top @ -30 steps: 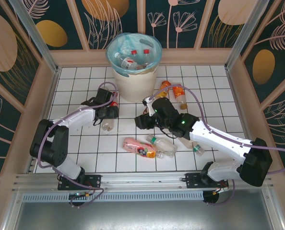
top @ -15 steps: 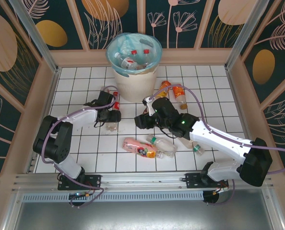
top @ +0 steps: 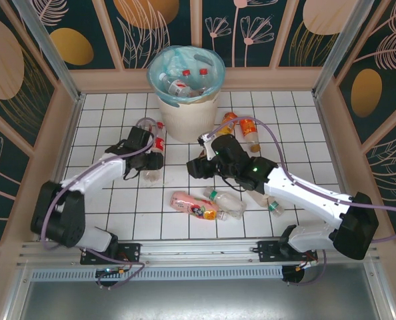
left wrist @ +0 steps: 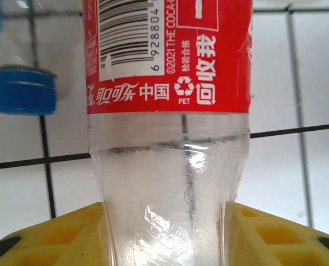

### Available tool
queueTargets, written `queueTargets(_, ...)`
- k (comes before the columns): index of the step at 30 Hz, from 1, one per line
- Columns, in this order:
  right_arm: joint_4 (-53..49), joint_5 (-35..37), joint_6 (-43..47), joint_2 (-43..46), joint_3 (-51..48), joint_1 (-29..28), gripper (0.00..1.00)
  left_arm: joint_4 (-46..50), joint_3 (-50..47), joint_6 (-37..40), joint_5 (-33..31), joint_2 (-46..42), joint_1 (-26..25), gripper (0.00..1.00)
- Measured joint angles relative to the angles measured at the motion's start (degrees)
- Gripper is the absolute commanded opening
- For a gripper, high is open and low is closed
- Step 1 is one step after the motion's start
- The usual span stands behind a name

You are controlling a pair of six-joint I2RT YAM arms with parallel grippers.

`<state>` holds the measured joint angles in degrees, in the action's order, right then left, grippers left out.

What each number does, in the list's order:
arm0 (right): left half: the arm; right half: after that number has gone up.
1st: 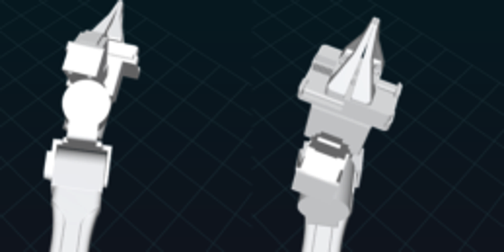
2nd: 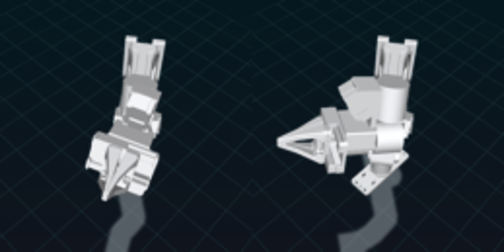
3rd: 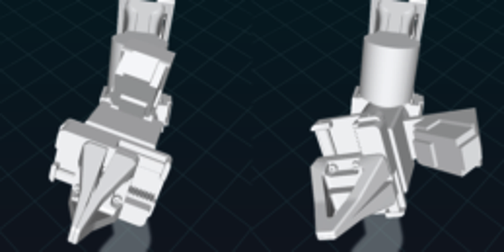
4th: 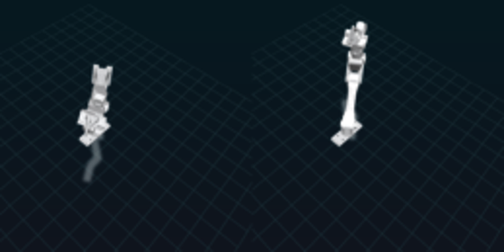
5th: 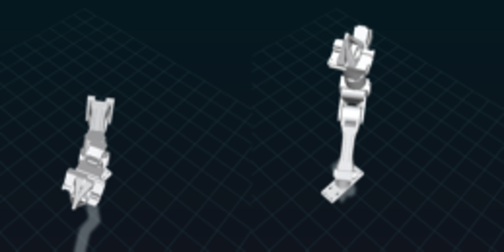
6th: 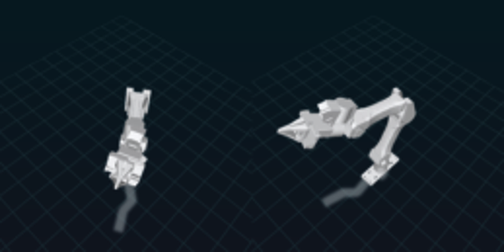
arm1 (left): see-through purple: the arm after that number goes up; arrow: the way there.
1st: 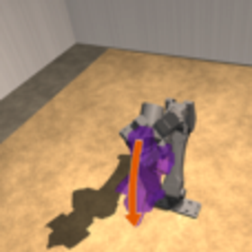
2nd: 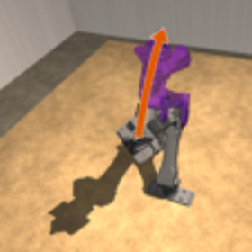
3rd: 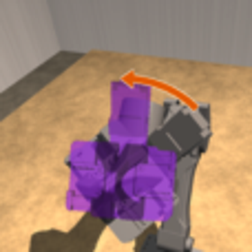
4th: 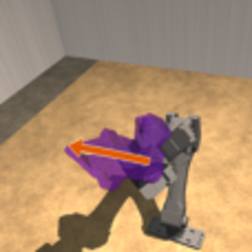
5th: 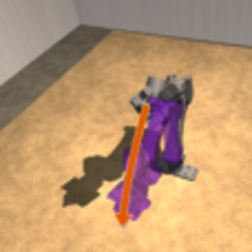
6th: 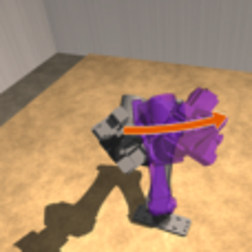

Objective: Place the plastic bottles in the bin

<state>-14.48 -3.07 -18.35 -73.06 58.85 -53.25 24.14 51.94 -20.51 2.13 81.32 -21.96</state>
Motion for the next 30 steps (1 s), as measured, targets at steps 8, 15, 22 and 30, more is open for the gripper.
queueTargets(8,-1.14,-1.51,1.79,-0.2,8.9,0.0,0.57,10.34,1.18,-1.62,-2.05,-16.15,0.0,0.5)
queueTargets(15,-1.18,-3.28,3.43,-0.74,14.99,0.0,0.57,20.22,9.22,-3.21,-7.21,-23.58,0.0,0.47)
queueTargets(22,-0.79,-4.68,6.12,-0.81,19.39,0.0,0.58,23.63,17.77,0.0,-11.26,-30.01,0.0,0.36)
queueTargets(30,0.15,-6.58,10.54,-0.33,30.18,0.7,0.63,16.98,22.88,5.97,-3.74,-33.38,0.0,0.23)
